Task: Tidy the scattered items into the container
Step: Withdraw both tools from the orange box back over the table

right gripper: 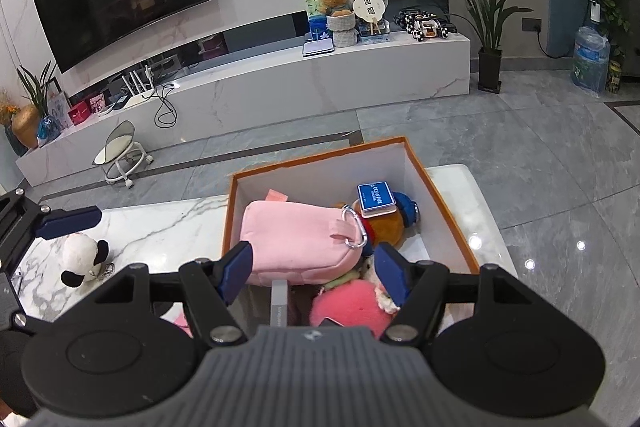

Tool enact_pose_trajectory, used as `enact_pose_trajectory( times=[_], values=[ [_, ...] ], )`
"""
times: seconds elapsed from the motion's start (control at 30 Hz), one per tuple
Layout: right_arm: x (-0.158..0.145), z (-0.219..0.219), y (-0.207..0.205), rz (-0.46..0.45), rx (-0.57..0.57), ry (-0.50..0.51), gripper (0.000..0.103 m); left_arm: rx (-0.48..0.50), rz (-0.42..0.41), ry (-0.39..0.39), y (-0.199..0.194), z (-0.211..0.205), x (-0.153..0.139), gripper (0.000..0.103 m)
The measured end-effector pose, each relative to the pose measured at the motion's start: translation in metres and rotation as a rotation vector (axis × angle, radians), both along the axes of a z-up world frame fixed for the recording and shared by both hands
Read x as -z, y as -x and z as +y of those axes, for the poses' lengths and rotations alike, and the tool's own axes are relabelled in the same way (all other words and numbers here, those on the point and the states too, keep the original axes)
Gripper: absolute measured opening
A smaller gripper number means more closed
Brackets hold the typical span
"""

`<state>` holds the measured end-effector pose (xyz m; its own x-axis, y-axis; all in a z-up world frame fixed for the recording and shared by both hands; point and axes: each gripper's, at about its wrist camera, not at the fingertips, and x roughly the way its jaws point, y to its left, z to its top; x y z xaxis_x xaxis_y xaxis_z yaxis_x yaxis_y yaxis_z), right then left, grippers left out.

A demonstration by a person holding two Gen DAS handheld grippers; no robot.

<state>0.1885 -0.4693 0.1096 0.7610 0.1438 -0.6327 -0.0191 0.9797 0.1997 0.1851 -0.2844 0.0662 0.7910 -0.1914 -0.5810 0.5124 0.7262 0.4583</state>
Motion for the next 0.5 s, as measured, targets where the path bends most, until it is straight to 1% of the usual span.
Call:
enact_pose_trajectory(
  times=[0.2,0.4,0.5],
  values=[
    [0.001,0.008,-0.002,0.005,-0.008,0.017,0.071,0.002,-0.004,0.012,0.003,0.013,-0.001,0.099],
    [0.0,0.016,-0.004,-0.003,-0.014,0.029,0.071,-0.064,-0.018,0.042,-0.001,0.055,-0.003,0.099],
    [0.0,0.025,-0.006,0.0,-0.032,0.04,0.071,-0.094,-0.022,0.042,0.0,0.077,-0.004,0.099]
  ],
)
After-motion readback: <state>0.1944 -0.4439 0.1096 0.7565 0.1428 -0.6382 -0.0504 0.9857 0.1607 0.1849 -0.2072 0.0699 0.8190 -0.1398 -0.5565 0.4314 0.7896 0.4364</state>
